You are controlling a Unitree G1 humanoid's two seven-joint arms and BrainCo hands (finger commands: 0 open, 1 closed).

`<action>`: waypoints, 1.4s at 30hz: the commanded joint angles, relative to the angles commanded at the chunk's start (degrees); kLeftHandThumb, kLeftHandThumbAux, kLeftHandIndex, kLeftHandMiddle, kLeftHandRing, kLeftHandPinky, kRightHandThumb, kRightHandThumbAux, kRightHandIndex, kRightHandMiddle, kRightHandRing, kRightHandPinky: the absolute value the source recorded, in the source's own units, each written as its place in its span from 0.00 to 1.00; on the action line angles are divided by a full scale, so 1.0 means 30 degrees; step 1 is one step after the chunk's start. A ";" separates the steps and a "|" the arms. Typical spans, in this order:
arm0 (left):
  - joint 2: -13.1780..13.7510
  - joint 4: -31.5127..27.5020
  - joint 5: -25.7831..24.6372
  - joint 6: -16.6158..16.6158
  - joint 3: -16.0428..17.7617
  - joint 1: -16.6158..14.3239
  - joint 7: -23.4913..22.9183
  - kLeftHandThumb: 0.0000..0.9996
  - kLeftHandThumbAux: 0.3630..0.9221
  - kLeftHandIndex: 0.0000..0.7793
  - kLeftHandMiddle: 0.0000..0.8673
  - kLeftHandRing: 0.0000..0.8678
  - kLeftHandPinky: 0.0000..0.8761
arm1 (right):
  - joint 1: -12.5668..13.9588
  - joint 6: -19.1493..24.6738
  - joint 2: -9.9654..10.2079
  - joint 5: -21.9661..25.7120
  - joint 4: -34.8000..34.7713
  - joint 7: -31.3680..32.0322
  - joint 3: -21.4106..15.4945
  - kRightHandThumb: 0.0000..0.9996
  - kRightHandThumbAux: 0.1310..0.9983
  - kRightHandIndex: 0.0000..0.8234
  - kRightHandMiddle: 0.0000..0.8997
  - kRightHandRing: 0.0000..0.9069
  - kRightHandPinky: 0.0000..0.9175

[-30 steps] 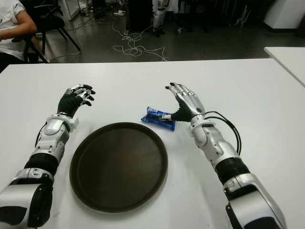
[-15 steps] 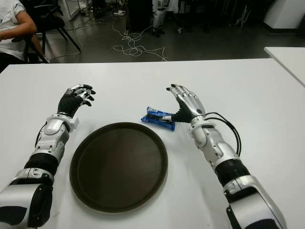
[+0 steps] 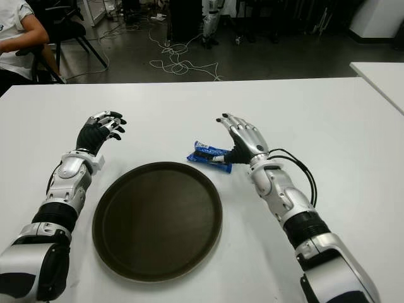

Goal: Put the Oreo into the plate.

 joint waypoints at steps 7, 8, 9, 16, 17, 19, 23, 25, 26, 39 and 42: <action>-0.0004 -0.0032 0.0018 0.0007 -0.0022 -0.0017 0.0013 0.83 0.55 0.54 0.54 0.59 0.65 | -0.0096 0.0752 -0.0102 -0.0377 -0.0515 0.0807 0.0217 0.00 0.54 0.03 0.04 0.07 0.12; -0.0001 -0.0041 0.0021 0.0040 -0.0026 -0.0025 0.0017 0.83 0.55 0.54 0.54 0.59 0.65 | -0.0108 0.0880 -0.0139 -0.0422 -0.0623 0.0996 0.0254 0.00 0.54 0.04 0.04 0.07 0.11; 0.0001 -0.0037 0.0009 0.0097 -0.0019 -0.0042 0.0013 0.83 0.55 0.54 0.54 0.59 0.66 | -0.0119 0.1019 -0.0184 -0.0475 -0.0723 0.1199 0.0306 0.00 0.54 0.04 0.04 0.07 0.11; -0.0005 -0.0002 -0.0070 0.0304 0.0034 -0.0097 0.0007 0.83 0.55 0.54 0.54 0.59 0.64 | -0.0130 0.1555 -0.0417 -0.0592 -0.1286 0.2004 0.0488 0.00 0.52 0.05 0.05 0.07 0.09; -0.0005 -0.0005 -0.0063 0.0319 0.0035 -0.0098 0.0024 0.83 0.55 0.54 0.54 0.59 0.64 | -0.0132 0.1601 -0.0461 -0.0603 -0.1369 0.2109 0.0511 0.00 0.52 0.05 0.06 0.08 0.10; -0.0003 -0.0018 -0.0031 0.0321 0.0024 -0.0094 0.0072 0.83 0.55 0.54 0.54 0.59 0.64 | -0.0137 0.1625 -0.0547 -0.0643 -0.1504 0.2296 0.0540 0.00 0.52 0.06 0.07 0.09 0.11; -0.0006 -0.0055 0.0014 0.0262 0.0005 -0.0073 0.0158 0.83 0.55 0.54 0.54 0.60 0.64 | -0.0257 0.1769 -0.0876 -0.0728 -0.1912 0.3151 0.0651 0.00 0.56 0.08 0.09 0.12 0.14; -0.0002 -0.0077 0.0011 0.0269 0.0004 -0.0064 0.0164 0.83 0.55 0.54 0.54 0.59 0.64 | -0.0261 0.1872 -0.0919 -0.0749 -0.2037 0.3358 0.0671 0.00 0.57 0.08 0.10 0.12 0.14; -0.0005 -0.0078 -0.0007 0.0293 0.0013 -0.0069 0.0154 0.83 0.55 0.54 0.54 0.59 0.64 | -0.0287 0.1901 -0.0953 -0.0753 -0.2081 0.3479 0.0676 0.00 0.58 0.09 0.10 0.13 0.15; 0.0016 -0.0135 0.0094 0.0136 -0.0059 0.0000 0.0253 0.83 0.55 0.54 0.54 0.59 0.64 | -0.1026 0.2489 -0.1102 -0.1149 -0.2061 0.5178 0.0944 0.00 0.63 0.11 0.13 0.16 0.16; 0.0034 -0.0148 0.0107 0.0150 -0.0071 0.0011 0.0227 0.83 0.55 0.54 0.54 0.59 0.64 | -0.1209 0.2699 -0.1069 -0.1241 -0.2089 0.5469 0.1027 0.00 0.64 0.11 0.13 0.15 0.15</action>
